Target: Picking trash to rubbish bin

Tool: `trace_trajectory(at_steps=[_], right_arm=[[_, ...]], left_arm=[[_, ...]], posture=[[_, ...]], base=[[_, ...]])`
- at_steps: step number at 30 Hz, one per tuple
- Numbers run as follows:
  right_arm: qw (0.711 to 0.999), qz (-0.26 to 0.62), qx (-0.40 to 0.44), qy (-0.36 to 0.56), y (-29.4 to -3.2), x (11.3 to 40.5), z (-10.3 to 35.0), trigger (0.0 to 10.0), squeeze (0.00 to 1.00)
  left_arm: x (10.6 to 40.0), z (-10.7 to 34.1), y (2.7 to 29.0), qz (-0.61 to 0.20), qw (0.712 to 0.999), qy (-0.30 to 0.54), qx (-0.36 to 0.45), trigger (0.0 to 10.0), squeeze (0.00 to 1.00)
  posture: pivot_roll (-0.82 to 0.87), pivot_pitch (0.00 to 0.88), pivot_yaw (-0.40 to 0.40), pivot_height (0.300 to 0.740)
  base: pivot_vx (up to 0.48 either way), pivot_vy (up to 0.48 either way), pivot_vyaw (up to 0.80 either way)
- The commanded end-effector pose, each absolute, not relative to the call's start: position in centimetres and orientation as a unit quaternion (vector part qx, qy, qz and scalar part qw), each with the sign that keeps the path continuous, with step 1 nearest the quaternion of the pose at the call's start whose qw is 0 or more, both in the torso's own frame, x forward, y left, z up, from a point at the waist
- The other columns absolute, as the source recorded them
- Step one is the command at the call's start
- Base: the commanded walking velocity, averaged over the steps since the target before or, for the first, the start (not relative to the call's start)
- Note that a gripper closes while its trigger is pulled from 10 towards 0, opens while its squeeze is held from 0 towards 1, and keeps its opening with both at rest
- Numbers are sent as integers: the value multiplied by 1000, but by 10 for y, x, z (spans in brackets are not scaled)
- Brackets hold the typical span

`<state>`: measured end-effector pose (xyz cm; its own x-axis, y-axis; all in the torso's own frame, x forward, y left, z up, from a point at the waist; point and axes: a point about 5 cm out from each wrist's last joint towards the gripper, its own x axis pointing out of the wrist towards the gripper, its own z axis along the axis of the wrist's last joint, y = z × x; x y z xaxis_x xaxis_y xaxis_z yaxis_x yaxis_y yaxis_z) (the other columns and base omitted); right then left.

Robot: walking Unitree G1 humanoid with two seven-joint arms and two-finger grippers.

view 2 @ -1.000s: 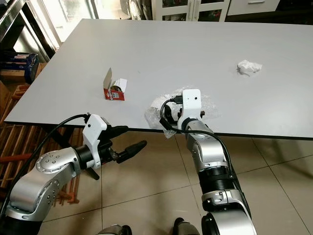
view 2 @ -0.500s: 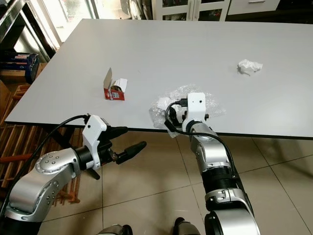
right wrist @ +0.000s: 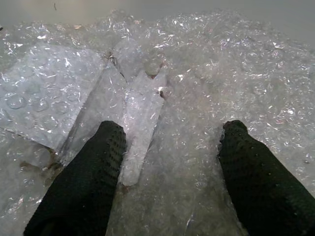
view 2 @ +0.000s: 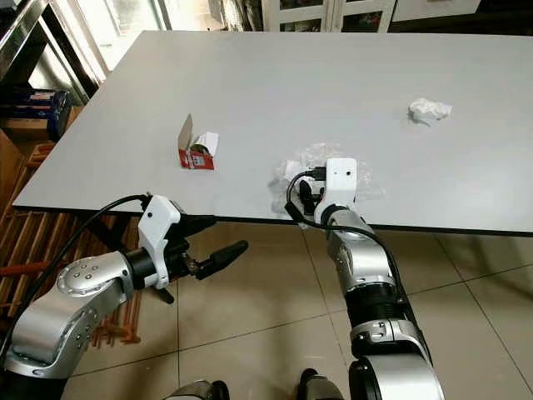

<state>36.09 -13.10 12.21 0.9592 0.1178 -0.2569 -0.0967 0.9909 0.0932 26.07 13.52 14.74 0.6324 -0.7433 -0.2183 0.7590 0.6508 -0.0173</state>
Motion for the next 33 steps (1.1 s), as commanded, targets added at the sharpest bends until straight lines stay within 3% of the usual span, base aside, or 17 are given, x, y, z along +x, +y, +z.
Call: trace_trajectory(at_steps=[1, 20, 33], right_arm=[[986, 43, 45, 154, -134, 359, 112, 0, 0], [993, -5, 53, 106, -148, 368, 127, 0, 0], [999, -39, 31, -9, -157, 375, 164, 0, 0]], left_arm=[[259, 150, 136, -417, 902, 102, 46, 10000, 0], [265, 152, 136, -398, 911, 87, 56, 10000, 0], [272, 154, 138, -378, 921, 75, 61, 10000, 0]], posture=[[105, 159, 58, 740], [105, 149, 53, 740], [105, 140, 54, 740]], base=[[0, 0, 0], [0, 0, 0], [0, 0, 0]])
